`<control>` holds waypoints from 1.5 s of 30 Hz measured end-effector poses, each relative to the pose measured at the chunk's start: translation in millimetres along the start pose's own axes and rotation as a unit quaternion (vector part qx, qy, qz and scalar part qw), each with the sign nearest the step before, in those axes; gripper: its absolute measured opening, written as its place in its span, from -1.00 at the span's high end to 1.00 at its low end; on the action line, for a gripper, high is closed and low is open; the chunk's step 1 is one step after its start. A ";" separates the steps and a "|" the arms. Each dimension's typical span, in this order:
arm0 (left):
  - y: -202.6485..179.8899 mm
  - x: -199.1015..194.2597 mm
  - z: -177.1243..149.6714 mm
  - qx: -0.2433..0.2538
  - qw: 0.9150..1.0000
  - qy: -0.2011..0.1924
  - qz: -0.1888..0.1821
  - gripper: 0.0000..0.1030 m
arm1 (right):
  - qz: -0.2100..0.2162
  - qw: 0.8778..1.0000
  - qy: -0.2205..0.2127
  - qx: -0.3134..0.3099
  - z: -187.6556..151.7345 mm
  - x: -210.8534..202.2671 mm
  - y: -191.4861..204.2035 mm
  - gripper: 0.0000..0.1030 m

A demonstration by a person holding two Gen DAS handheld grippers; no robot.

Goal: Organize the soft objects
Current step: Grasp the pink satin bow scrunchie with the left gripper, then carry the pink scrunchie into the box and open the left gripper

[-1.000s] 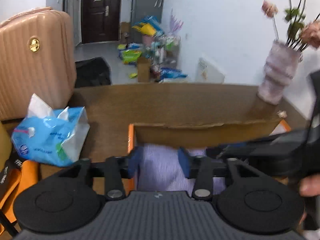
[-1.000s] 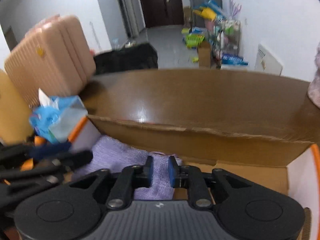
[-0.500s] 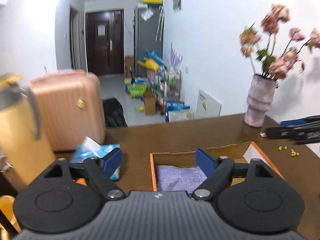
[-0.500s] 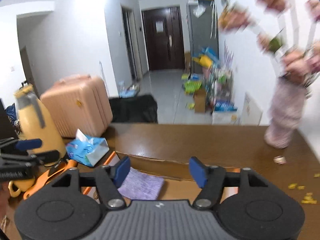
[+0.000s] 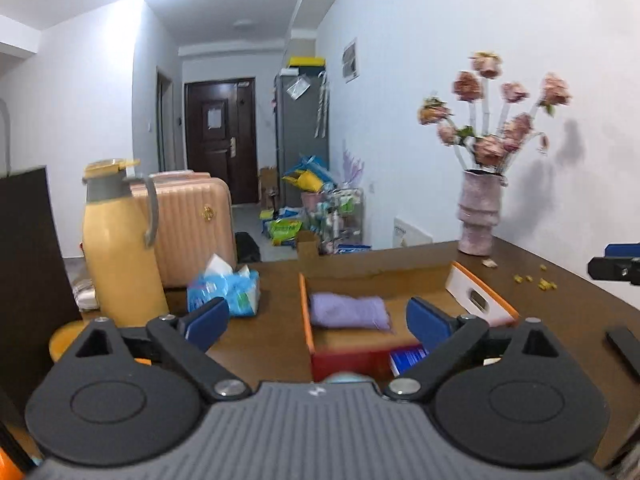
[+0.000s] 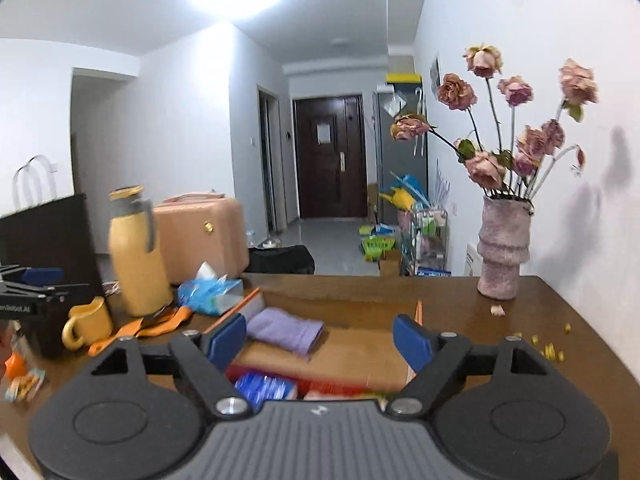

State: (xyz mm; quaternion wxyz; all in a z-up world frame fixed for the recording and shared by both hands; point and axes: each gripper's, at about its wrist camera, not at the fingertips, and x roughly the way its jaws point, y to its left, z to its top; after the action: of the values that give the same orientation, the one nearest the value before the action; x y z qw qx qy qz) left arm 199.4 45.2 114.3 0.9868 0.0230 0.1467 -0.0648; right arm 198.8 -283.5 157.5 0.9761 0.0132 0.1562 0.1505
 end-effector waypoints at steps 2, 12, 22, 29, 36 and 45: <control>-7.6 -20.9 -35.1 0.000 1.000 0.004 -0.013 -0.89 | -0.007 1.000 -0.008 -0.009 -36.9 -19.3 12.4 -0.56; -50.9 -56.4 -118.1 0.006 0.993 0.050 -0.106 -0.94 | -0.014 0.997 0.044 0.063 -152.0 -54.3 34.2 -0.53; -132.4 24.0 -130.4 0.051 0.979 0.100 -0.167 -0.02 | -0.023 0.990 0.043 0.135 -157.1 -1.8 -2.2 -0.25; -128.2 54.0 -139.9 0.035 0.975 0.140 -0.167 0.83 | 0.024 0.979 0.087 0.184 -171.1 49.9 -24.6 0.59; -122.2 24.4 -134.0 0.024 0.975 0.128 -0.179 0.88 | 0.048 0.979 0.090 0.177 -178.2 14.7 -10.1 0.70; -98.5 -8.3 -99.9 0.002 0.974 0.075 -0.214 0.89 | 0.069 0.985 0.028 0.157 -152.4 -30.6 21.4 0.71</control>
State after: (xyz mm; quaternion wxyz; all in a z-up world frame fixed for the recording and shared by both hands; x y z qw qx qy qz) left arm 149.6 -45.0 18.6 0.9361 -0.0022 0.2219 -0.2729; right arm 117.8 -275.5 23.4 0.9444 0.1732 0.2038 0.1914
